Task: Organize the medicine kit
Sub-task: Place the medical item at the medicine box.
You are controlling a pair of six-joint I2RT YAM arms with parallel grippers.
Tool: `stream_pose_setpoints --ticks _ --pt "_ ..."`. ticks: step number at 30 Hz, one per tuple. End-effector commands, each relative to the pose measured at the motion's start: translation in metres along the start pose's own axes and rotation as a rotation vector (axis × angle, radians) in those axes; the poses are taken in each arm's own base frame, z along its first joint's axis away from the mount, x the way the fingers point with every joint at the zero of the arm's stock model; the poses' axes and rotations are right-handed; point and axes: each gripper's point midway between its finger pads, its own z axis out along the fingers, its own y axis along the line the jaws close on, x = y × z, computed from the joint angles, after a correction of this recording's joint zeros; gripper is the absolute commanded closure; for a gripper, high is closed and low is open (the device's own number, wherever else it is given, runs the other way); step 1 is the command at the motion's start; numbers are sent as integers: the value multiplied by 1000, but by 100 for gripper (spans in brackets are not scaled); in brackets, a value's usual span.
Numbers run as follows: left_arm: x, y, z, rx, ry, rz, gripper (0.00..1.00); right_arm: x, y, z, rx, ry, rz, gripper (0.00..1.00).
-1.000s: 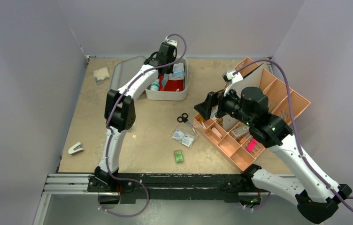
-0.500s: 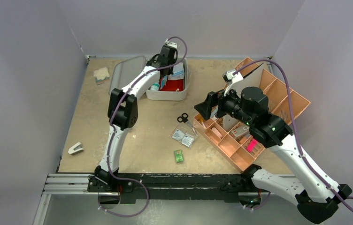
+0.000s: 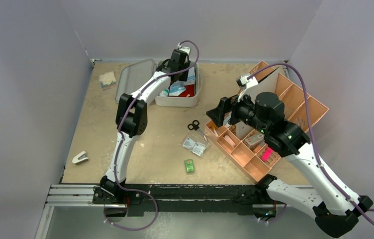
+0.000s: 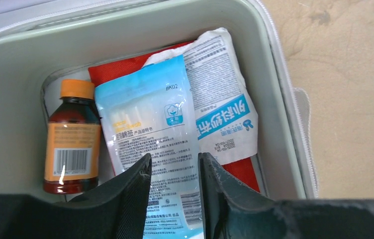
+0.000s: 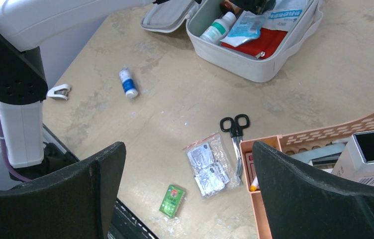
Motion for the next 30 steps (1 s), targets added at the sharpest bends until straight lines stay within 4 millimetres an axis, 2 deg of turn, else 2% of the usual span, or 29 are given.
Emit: stream_pose_setpoints --ticks 1,6,9,14,18,20,23,27,30 --pt "-35 -15 -16 91 -85 -43 62 -10 2 -4 -2 -37 -14 1" --pt "-43 -22 -20 128 -106 -54 60 -11 2 -8 -4 -47 -11 1" --pt "-40 -24 -22 143 -86 -57 64 -12 2 -11 -2 -55 -13 1" --pt "-14 -22 -31 130 12 -97 68 -13 2 -13 -1 -58 -14 1" --pt "7 -23 -30 149 53 -95 73 -12 3 -13 -7 -61 -11 1" --pt "11 -27 -32 173 68 -95 73 -11 4 -14 -11 -57 -10 1" --pt "-2 -34 -48 219 63 -114 73 -10 4 -15 -10 -50 -10 1" --pt "-38 -39 -89 273 7 -116 69 -12 3 -18 -3 -61 -10 1" --pt "-50 -35 -120 283 -2 -102 66 -17 1 -19 8 -86 -9 1"
